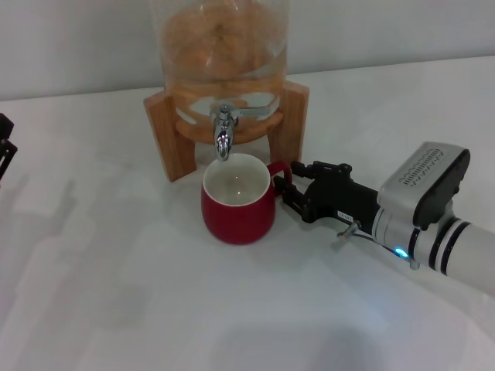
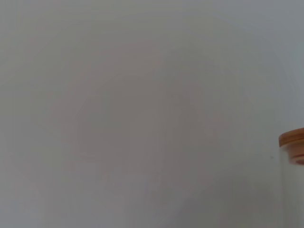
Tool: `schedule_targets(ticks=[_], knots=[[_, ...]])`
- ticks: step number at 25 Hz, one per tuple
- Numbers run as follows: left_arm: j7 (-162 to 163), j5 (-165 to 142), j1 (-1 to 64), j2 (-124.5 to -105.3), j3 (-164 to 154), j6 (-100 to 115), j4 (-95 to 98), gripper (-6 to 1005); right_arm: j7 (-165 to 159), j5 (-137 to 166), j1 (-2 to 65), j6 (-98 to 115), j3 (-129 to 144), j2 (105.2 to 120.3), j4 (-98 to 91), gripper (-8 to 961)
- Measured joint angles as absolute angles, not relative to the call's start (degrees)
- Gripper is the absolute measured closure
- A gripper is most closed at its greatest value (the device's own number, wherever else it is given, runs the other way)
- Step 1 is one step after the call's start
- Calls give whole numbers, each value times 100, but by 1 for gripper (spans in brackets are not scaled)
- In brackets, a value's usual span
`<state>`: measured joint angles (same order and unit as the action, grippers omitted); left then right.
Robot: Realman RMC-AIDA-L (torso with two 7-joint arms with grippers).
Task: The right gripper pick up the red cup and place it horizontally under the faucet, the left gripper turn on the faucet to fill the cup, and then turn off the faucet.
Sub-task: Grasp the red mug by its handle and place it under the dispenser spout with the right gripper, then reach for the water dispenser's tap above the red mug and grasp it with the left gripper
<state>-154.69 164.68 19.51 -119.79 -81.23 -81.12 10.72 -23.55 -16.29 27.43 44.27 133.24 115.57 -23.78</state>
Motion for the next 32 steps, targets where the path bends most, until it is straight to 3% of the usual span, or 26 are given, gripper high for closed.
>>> schedule_targets(ticks=[32], knots=[[-15585,16505,1953,-11979,-8103,-8050,1072,181,-2351,-1609,2137,5195,13270,11468,-2292,589]])
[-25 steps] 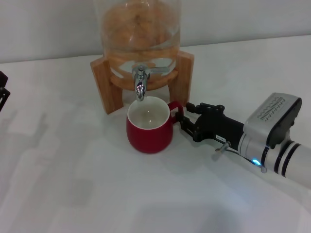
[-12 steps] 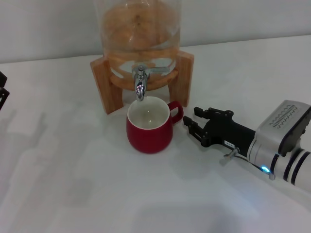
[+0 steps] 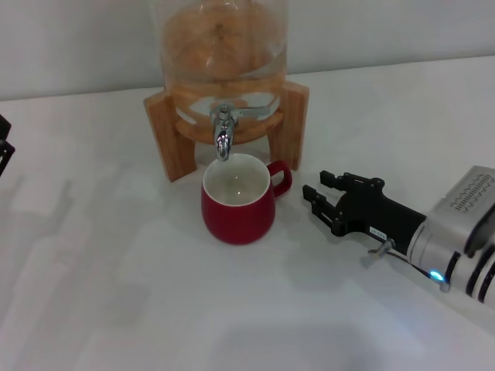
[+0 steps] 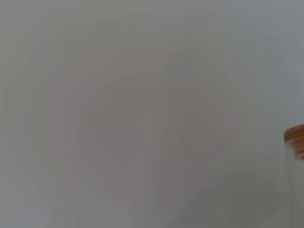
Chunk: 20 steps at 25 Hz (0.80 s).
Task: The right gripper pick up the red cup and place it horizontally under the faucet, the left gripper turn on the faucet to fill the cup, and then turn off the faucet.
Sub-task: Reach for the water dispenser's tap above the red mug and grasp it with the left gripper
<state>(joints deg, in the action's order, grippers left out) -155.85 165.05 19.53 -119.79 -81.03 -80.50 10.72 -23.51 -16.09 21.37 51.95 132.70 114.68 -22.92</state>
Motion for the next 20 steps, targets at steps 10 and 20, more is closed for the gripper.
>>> schedule_targets(ticks=[10,20], knots=[[-15584,16575,1955,-11979,-8089,-8050,1072,182,-2361,-1645,1977,6015,12852,11332,-2059,589],[-15586,16769,1943,-11950,-7995,-8051,1072,181,-2304,-1645,1863,7095,11276,11438,-1162,587]])
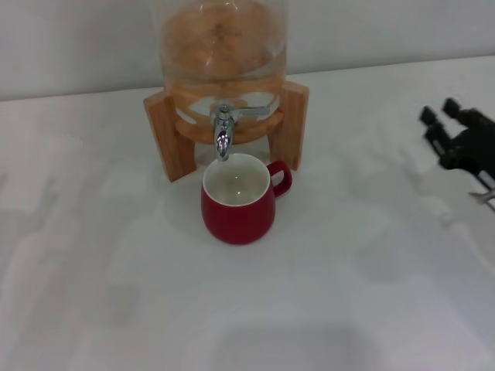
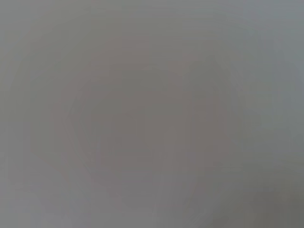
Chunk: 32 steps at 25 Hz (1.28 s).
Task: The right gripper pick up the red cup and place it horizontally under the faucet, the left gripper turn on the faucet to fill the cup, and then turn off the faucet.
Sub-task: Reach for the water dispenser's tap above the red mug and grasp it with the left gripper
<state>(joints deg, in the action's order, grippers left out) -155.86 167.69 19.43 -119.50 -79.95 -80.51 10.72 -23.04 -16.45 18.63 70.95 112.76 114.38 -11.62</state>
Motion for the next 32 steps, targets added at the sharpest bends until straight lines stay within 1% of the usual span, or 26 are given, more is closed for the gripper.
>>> schedule_targets(ticks=[6,9,14,16,27,32], knots=[[-15589,16770,1961,-11944,-7800,-8045,1072,181,-2302,-1667,1841,7155,10723,11410,-905,578],[-15589,16771,1953,-11943,-7765,-8039,1072,181,-2301,-1674,1795,7169,10504,11430,-905,573],[-15591,16772,1949,-11936,-7681,-8033,1072,181,-2296,-1678,1778,7193,10262,11478,-905,422],[-15592,16772,1949,-11936,-7652,-8033,1072,181,-2297,-1678,1771,7210,10239,11481,-904,183],[-15530,16769,1968,-11959,-7409,-8085,1073,182,-2404,-1754,1715,7354,9955,11515,-904,84],[-15247,16771,1990,-11938,-7209,-7844,1185,182,-2415,-1769,1741,7238,9951,11519,-902,91]])
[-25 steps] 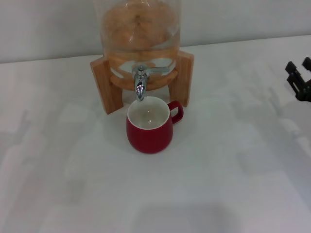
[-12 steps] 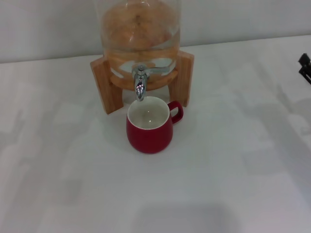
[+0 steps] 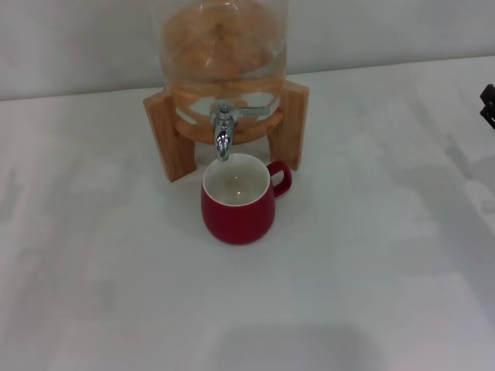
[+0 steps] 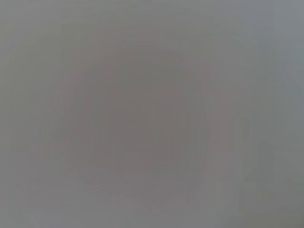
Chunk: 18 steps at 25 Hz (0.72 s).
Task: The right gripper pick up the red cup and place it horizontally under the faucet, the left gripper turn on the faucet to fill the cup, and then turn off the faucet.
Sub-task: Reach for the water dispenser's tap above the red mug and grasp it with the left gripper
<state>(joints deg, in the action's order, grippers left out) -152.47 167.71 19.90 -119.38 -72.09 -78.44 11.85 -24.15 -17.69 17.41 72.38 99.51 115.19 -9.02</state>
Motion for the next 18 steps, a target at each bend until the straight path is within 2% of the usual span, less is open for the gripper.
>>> schedule_targets(ticks=[5,9,10,11,13,18], knots=[[-14833,16767,1804,-11901,-7053,-6968,1864,182,-2475,-1776,1754,7000,9948,11524,-936,92],[-14409,16649,1515,-11742,-7032,-6176,2646,182,-2515,-1776,1769,6887,9948,11535,-955,92],[-14110,16449,1425,-11610,-7031,-5791,2984,182,-2569,-1776,1775,6885,9953,11539,-956,92],[-14110,16449,1425,-11610,-7031,-5791,2984,182,-2569,-1776,1775,6885,9953,11539,-956,92],[-13799,16196,1387,-11489,-7031,-5541,3207,182,-2637,-1776,1777,6869,9961,11541,-961,92],[-12375,14968,1349,-11118,-7032,-4937,3763,182,-2726,-1775,1792,6825,9977,11541,-975,92]])
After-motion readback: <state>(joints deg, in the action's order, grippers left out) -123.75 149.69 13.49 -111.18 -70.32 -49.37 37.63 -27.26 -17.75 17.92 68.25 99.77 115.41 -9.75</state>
